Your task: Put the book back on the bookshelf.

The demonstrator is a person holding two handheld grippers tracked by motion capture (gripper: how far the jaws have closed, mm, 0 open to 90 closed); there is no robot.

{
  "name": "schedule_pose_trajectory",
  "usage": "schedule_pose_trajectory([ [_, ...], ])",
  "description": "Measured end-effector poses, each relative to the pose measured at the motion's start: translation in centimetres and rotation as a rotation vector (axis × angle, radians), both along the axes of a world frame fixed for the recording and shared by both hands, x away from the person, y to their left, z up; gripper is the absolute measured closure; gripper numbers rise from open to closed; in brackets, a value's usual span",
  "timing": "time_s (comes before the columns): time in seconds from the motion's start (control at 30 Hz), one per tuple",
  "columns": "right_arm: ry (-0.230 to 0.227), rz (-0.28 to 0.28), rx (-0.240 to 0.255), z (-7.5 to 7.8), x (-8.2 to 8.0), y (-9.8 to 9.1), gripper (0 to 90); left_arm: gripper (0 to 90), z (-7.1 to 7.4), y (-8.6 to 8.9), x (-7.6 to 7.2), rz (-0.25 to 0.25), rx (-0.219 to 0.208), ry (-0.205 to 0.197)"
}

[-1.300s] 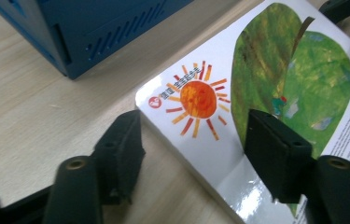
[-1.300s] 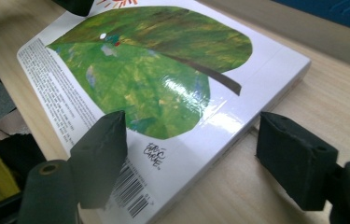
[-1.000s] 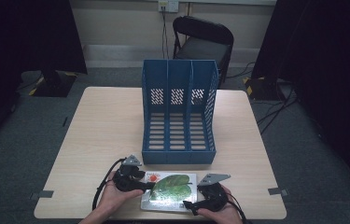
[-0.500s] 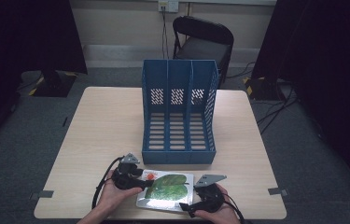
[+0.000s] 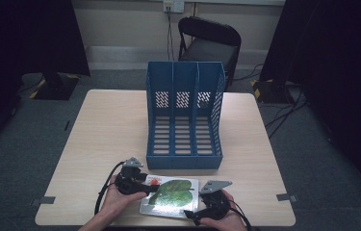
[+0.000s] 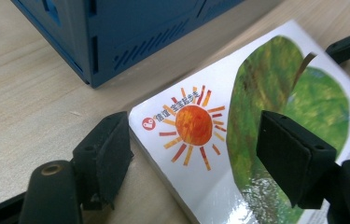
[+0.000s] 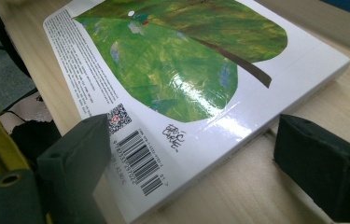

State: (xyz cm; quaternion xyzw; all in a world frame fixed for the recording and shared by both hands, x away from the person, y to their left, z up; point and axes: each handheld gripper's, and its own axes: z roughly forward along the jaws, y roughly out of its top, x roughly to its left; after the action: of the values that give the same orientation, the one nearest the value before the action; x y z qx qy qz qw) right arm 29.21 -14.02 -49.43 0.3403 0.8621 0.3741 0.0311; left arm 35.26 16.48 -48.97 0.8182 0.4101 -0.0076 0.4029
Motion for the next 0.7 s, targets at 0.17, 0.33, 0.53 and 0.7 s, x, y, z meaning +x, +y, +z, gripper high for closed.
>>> schedule_pose_trajectory([
  [0.17,-0.005,0.006,-0.003,0.0,-0.1,0.1,8.3,27.9,0.5,0.9,0.1,0.02,-0.092,0.014],
  [0.33,0.029,0.04,0.006,0.1,-0.3,-0.2,8.5,26.4,0.7,0.9,0.0,0.026,-0.118,0.014],
  [0.53,-0.04,0.059,-0.055,0.0,-1.6,0.3,7.6,25.5,1.0,1.2,0.0,0.04,-0.161,0.028],
  [0.7,-0.066,0.067,-0.069,-0.2,-1.9,0.5,6.5,23.7,1.1,1.4,-0.2,0.04,-0.194,0.023],
])
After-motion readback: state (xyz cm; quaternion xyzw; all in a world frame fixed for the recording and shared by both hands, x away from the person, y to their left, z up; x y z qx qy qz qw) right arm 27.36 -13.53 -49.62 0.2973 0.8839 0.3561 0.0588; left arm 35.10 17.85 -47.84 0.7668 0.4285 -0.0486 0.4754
